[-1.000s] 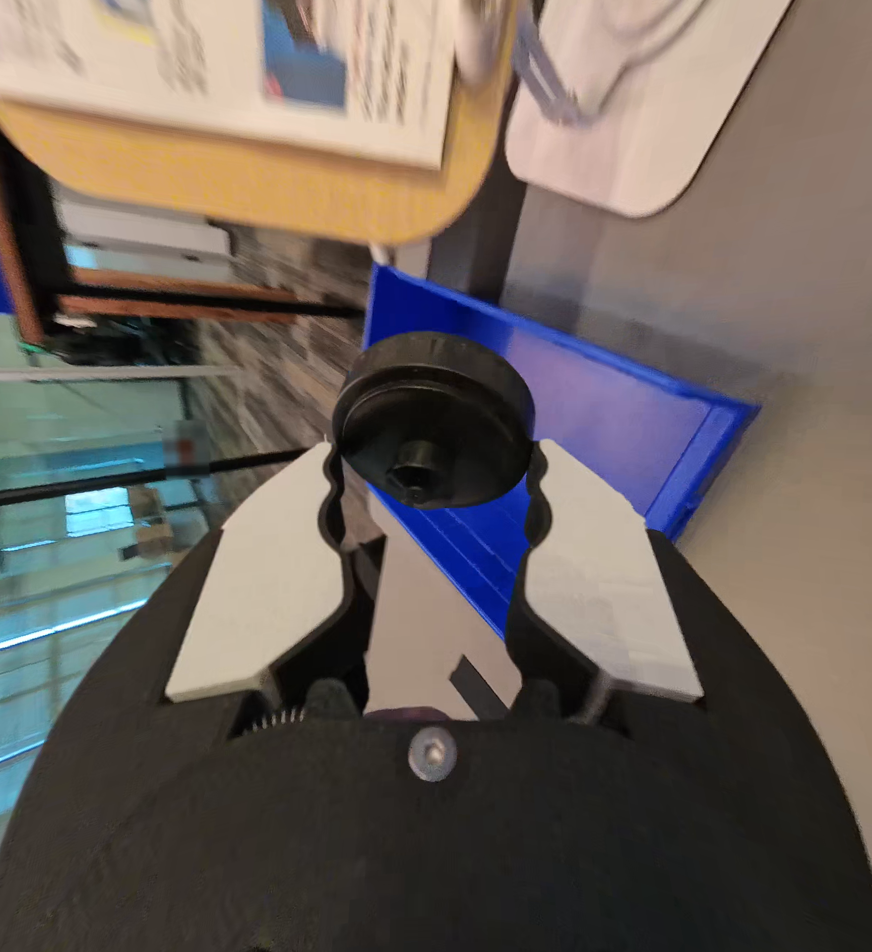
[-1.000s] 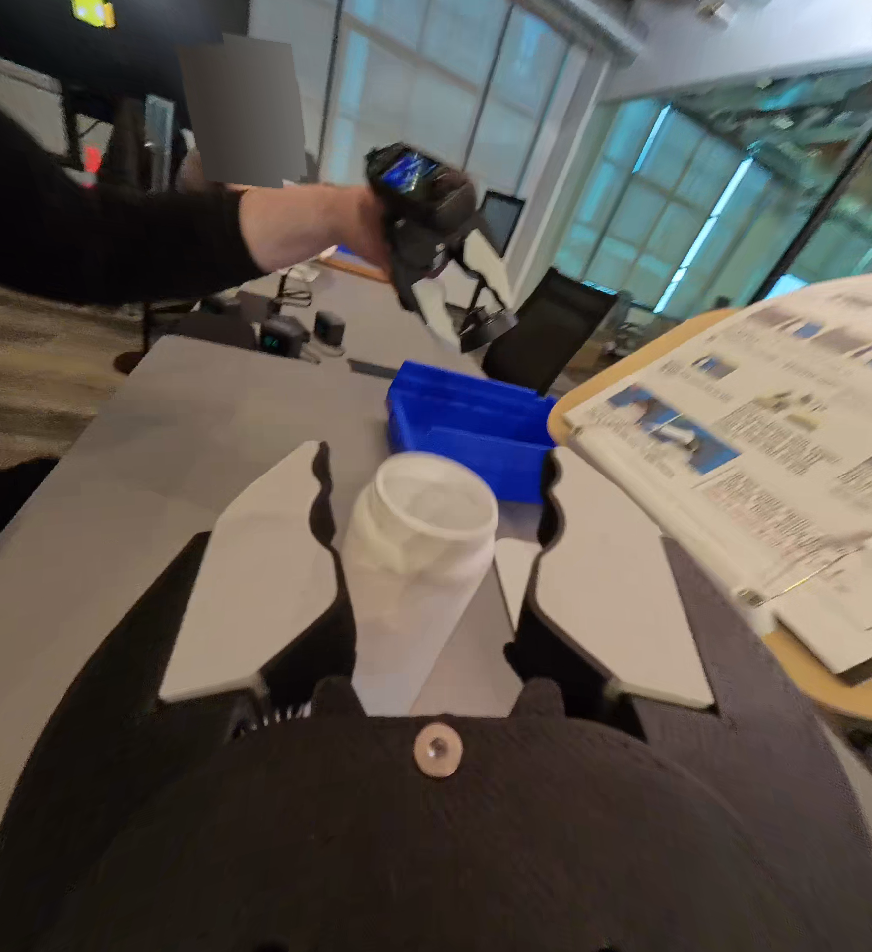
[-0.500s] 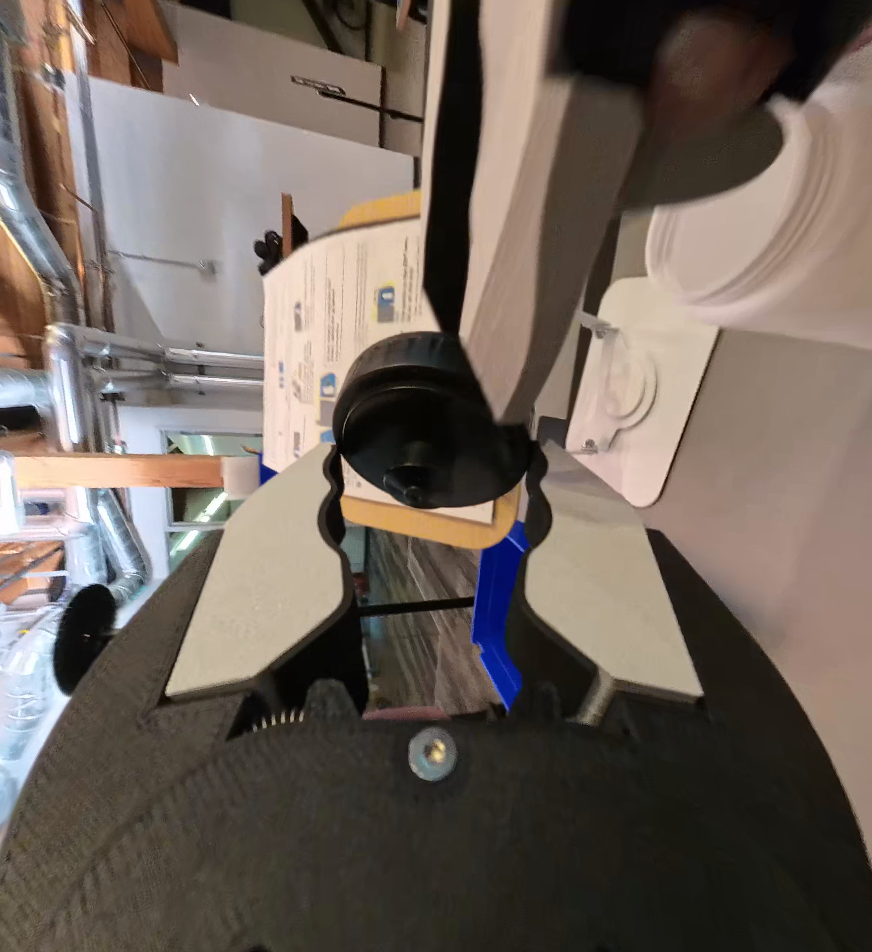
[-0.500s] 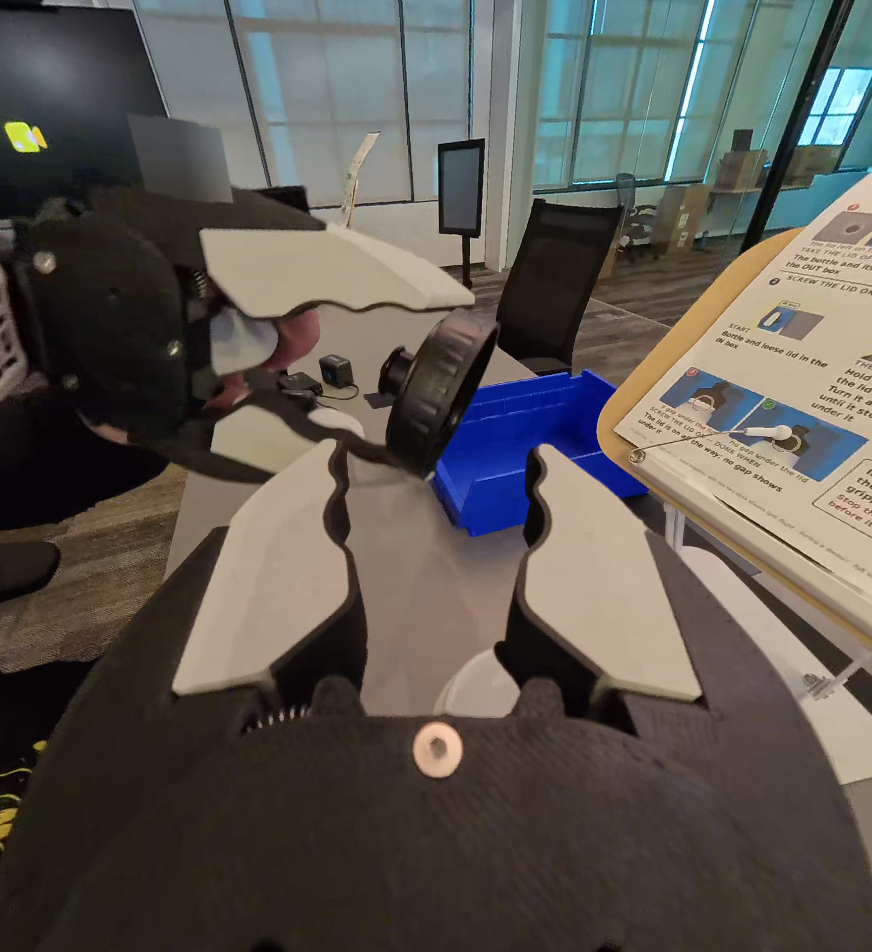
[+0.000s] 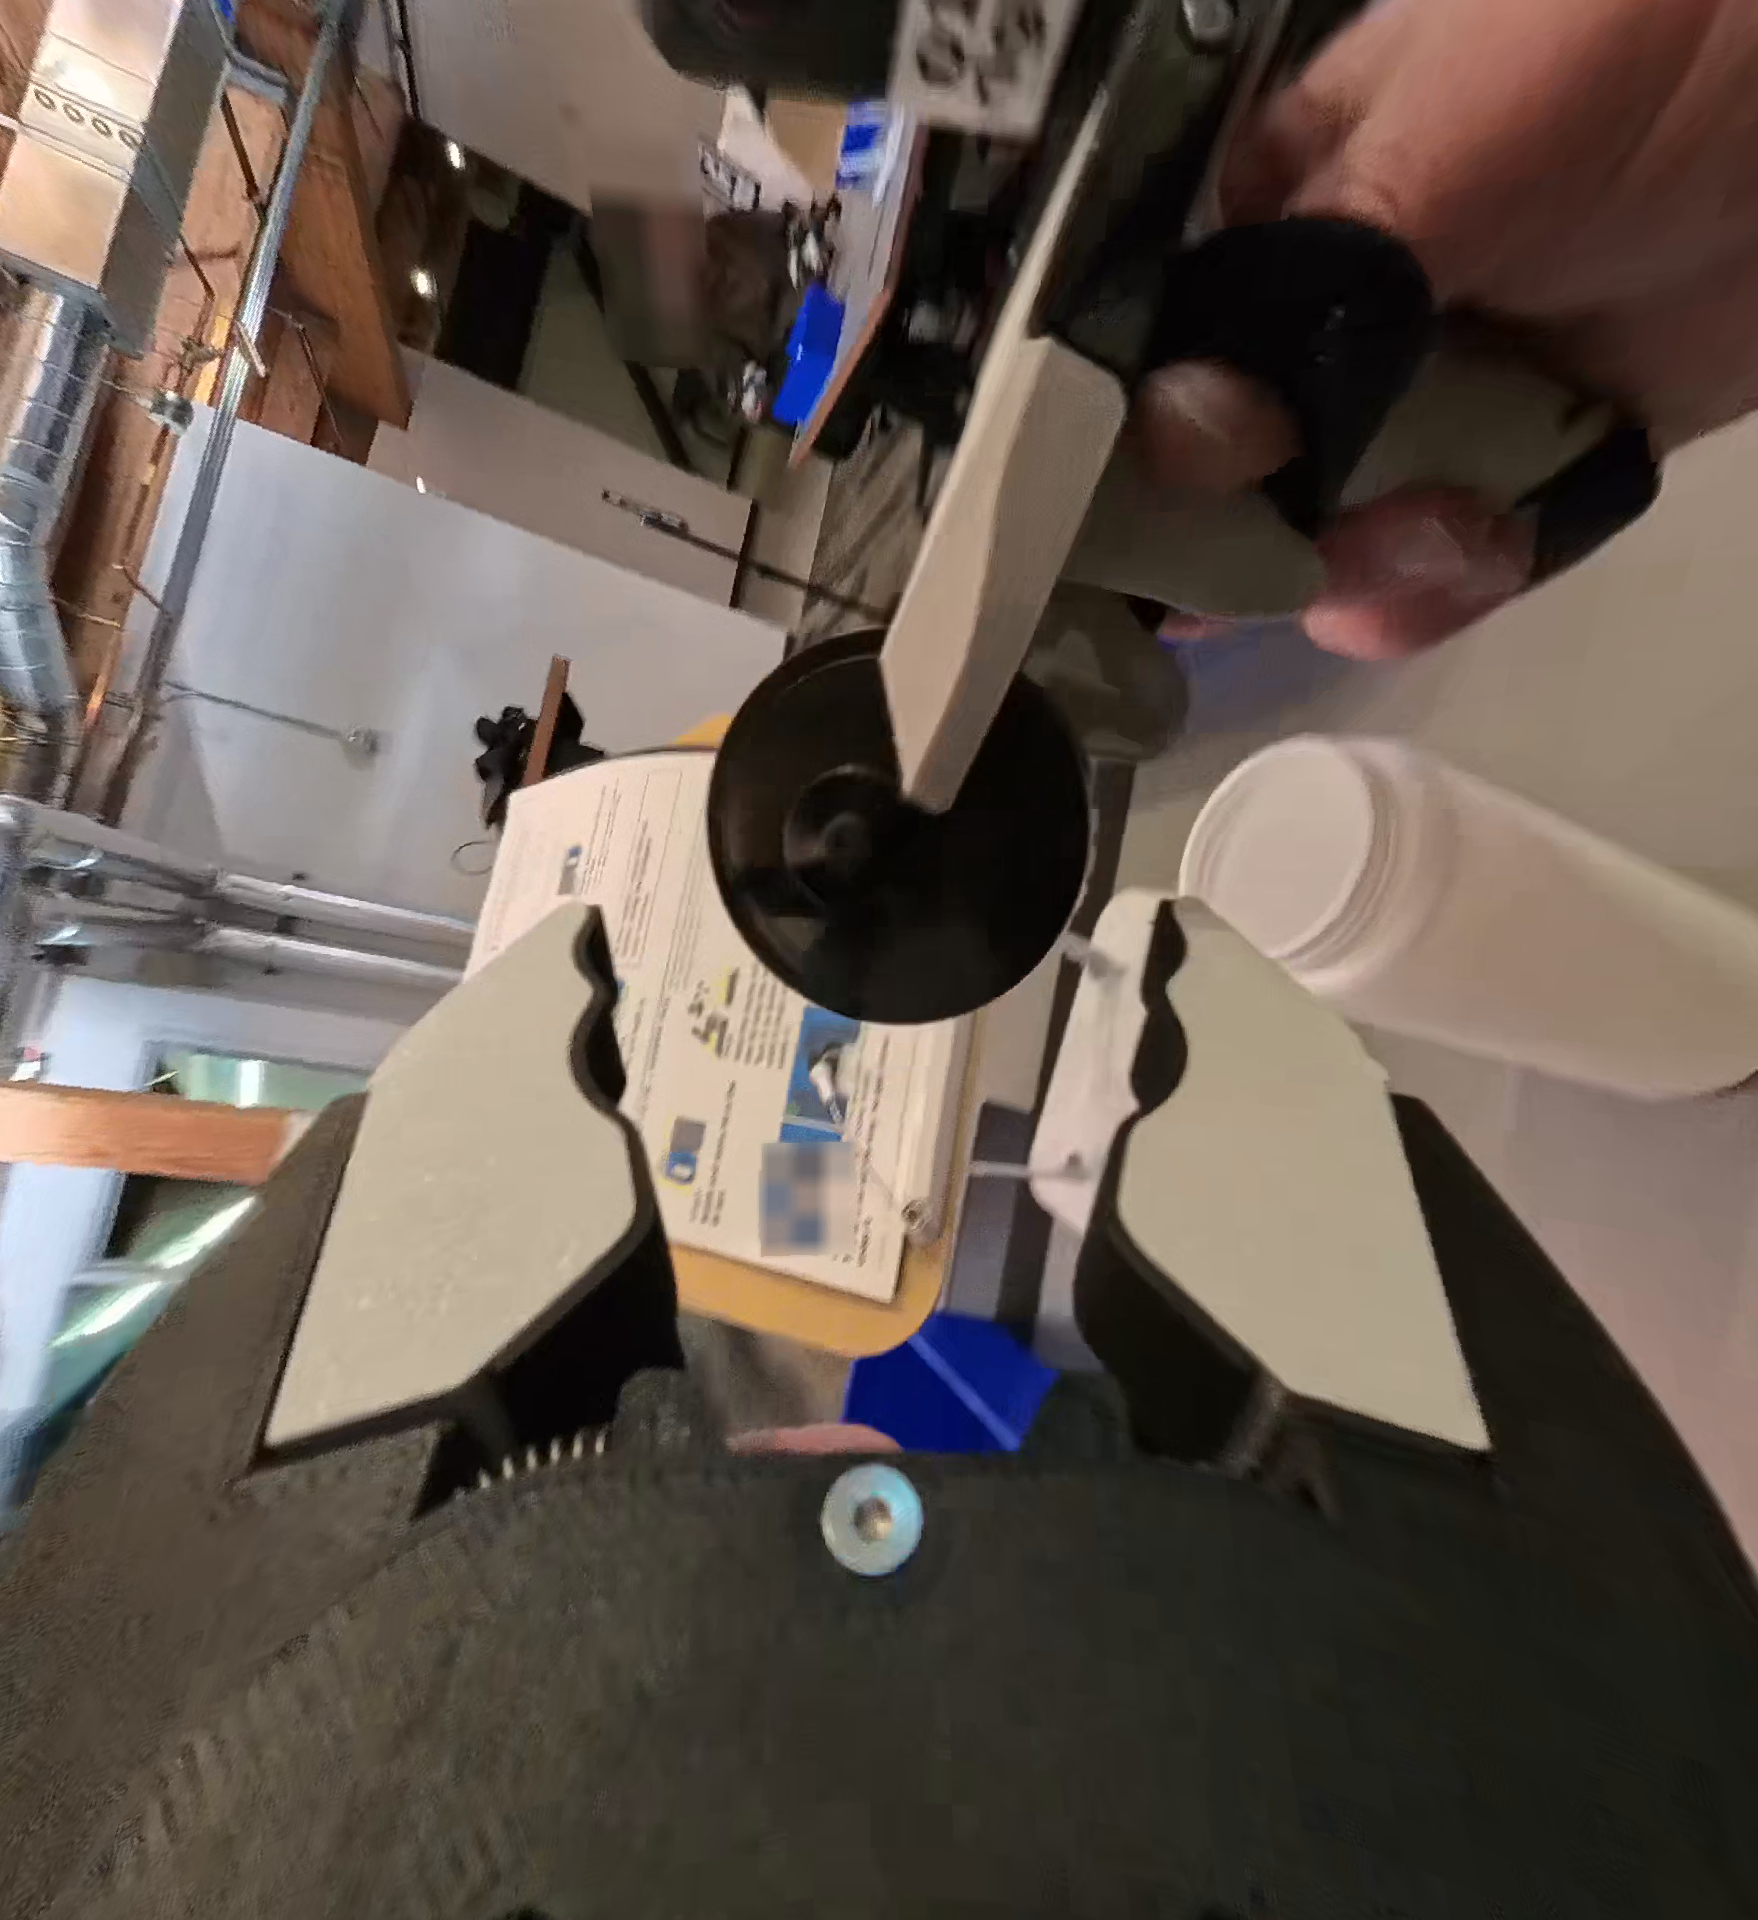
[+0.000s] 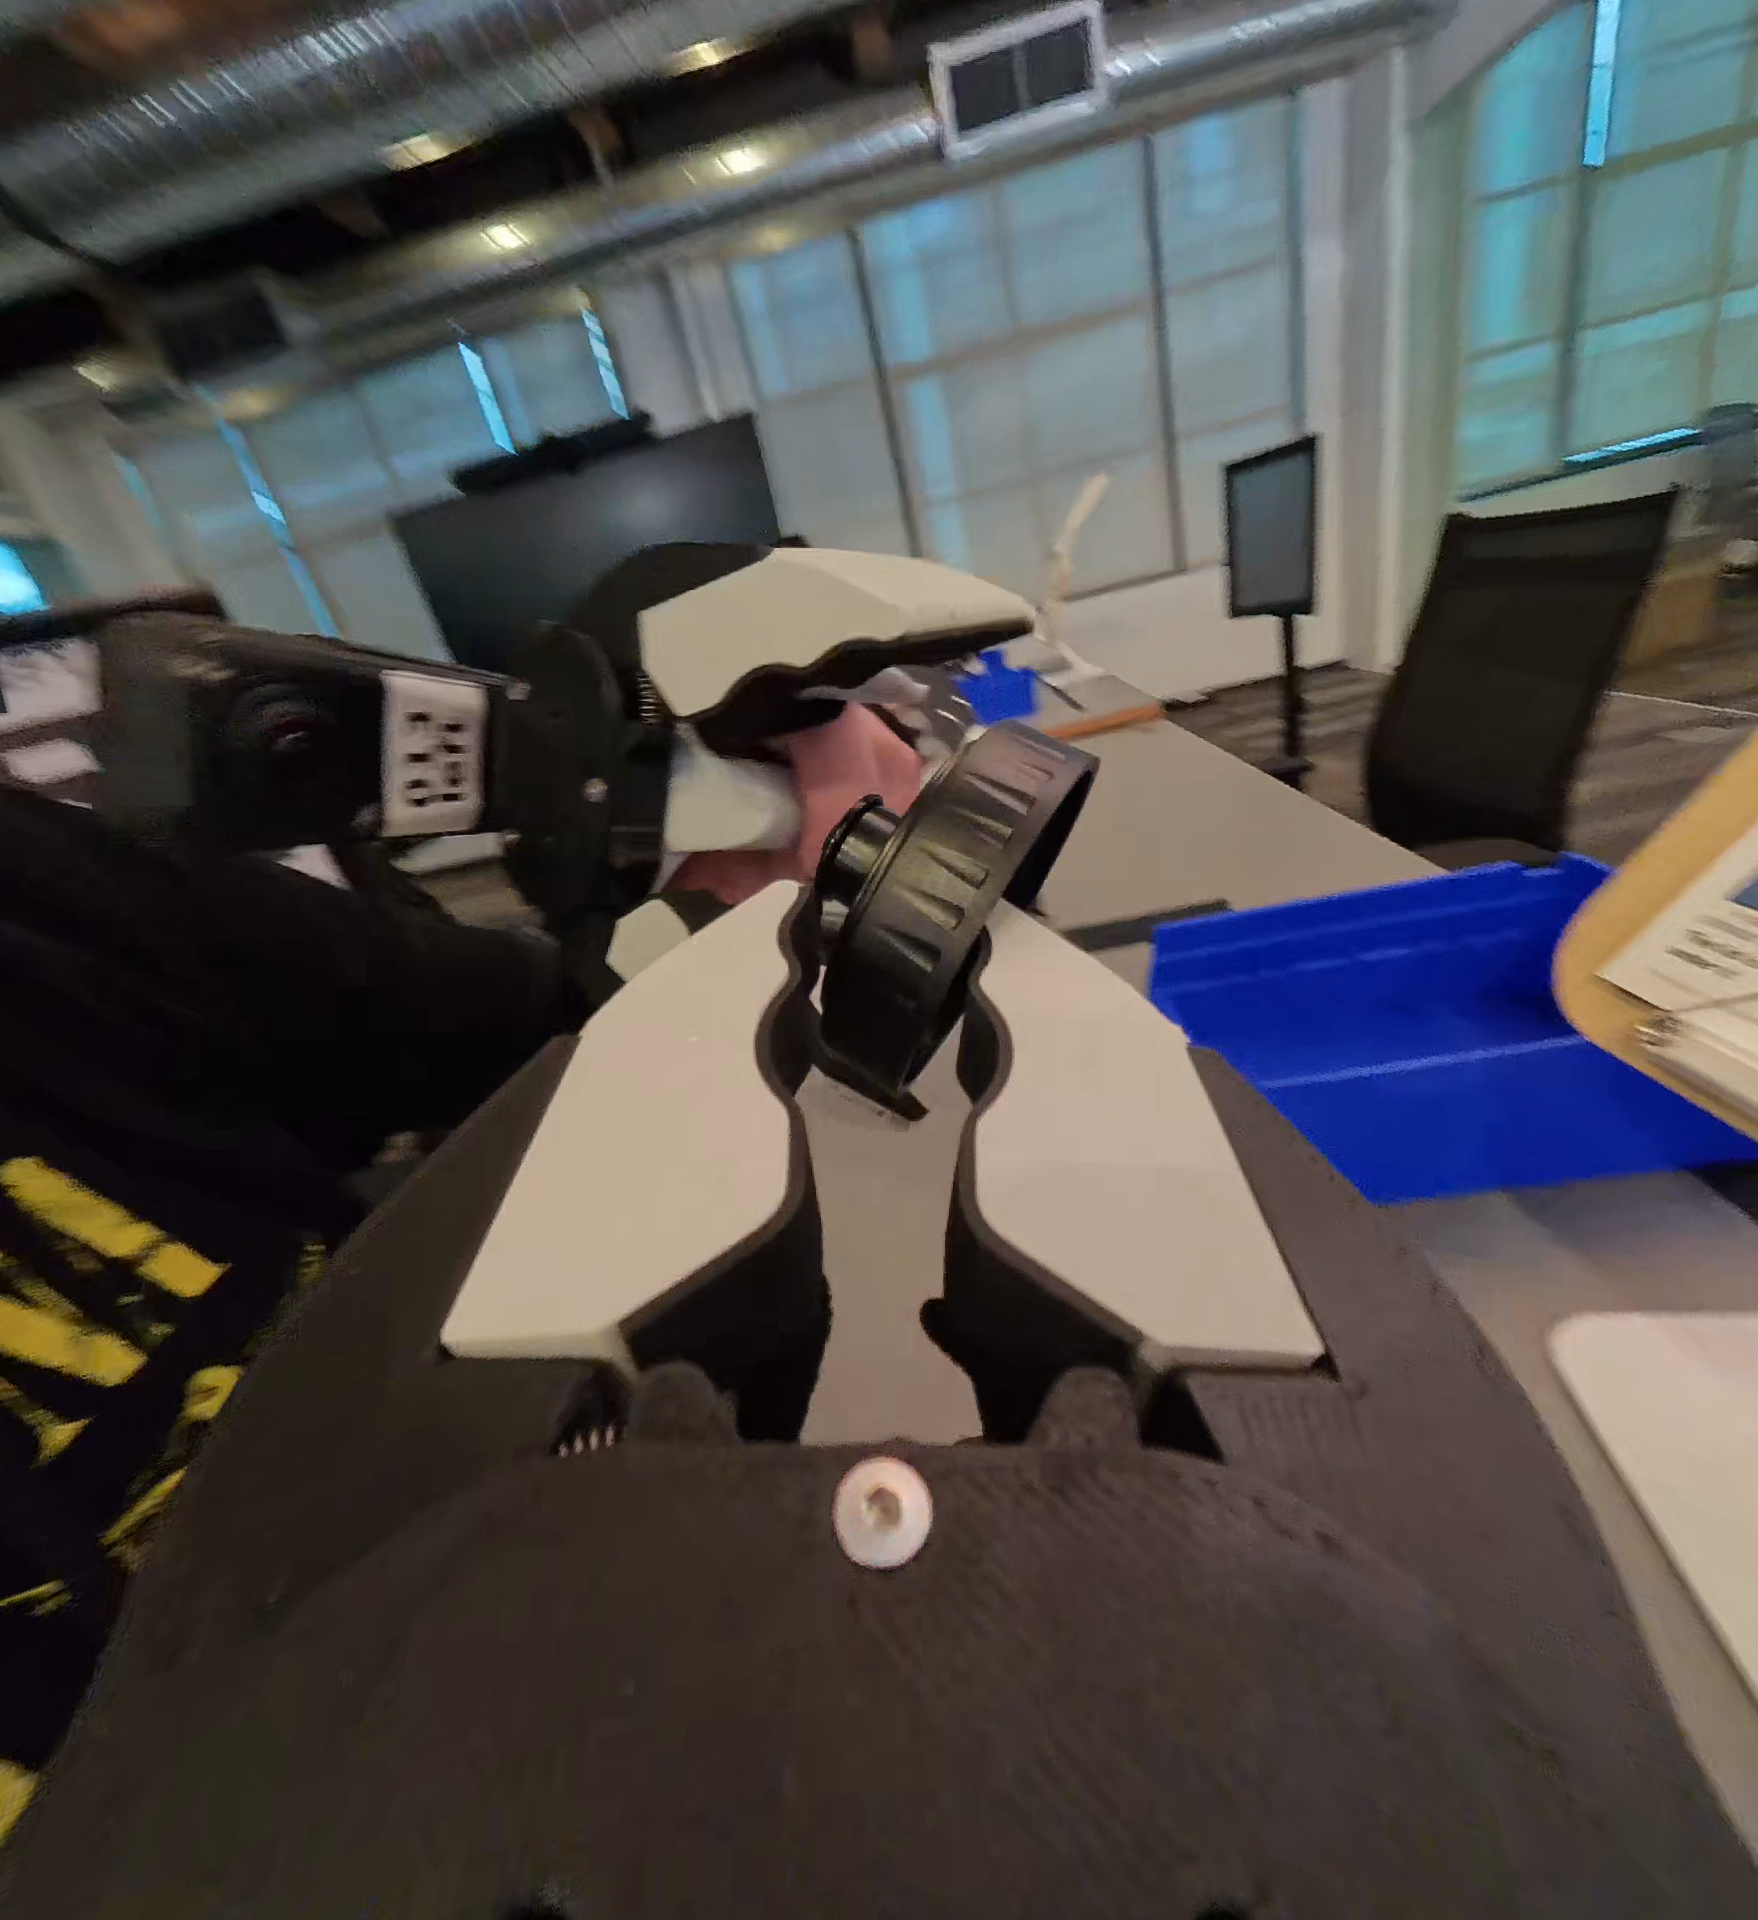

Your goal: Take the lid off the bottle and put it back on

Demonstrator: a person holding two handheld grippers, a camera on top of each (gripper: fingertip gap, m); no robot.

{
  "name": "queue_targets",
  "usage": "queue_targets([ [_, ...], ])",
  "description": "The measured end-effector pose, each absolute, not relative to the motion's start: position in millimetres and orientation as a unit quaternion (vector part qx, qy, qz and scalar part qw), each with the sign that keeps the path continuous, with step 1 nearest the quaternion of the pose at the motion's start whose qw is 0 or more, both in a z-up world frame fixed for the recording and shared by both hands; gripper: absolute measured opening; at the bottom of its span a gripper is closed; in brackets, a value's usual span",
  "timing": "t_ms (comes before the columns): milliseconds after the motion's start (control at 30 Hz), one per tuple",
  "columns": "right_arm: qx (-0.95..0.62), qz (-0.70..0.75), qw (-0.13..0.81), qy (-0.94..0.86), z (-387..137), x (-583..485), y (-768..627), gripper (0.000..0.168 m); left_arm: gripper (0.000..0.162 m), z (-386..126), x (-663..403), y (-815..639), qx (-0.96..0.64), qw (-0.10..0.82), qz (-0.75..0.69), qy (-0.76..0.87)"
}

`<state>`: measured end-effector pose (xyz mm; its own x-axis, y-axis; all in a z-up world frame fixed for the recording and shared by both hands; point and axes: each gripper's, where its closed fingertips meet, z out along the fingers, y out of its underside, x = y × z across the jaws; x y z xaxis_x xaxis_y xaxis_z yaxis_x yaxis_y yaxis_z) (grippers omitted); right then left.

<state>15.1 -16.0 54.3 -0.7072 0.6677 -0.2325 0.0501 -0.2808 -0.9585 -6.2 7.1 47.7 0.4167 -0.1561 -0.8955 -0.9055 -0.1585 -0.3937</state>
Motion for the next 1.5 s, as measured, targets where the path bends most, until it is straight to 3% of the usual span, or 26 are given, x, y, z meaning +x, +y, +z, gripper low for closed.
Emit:
queue_targets([
  [233,-0.191,0.844,0.045,-0.499,75,56,-24,0.024,0.104,49,30,13,-0.640,0.596,0.234,0.424],
  [500,-0.140,0.863,-0.033,-0.484,68,71,-25,0.024,0.078,57,67,5,-0.580,0.675,0.117,0.441],
  [1133,-0.110,0.871,-0.076,-0.472,64,80,-27,0.024,0.079,52,79,6,-0.565,0.682,0.089,0.456],
  [1267,-0.126,0.869,-0.058,-0.475,63,76,-26,0.025,0.078,50,75,8,-0.571,0.680,0.100,0.450],
  [1367,-0.202,0.849,-0.001,-0.488,58,59,-17,0.062,0.078,52,62,12,-0.585,0.673,0.141,0.430],
  [1500,-0.357,0.740,0.185,-0.539,44,35,11,0.077,0.078,49,38,23,-0.610,0.630,0.260,0.404],
])
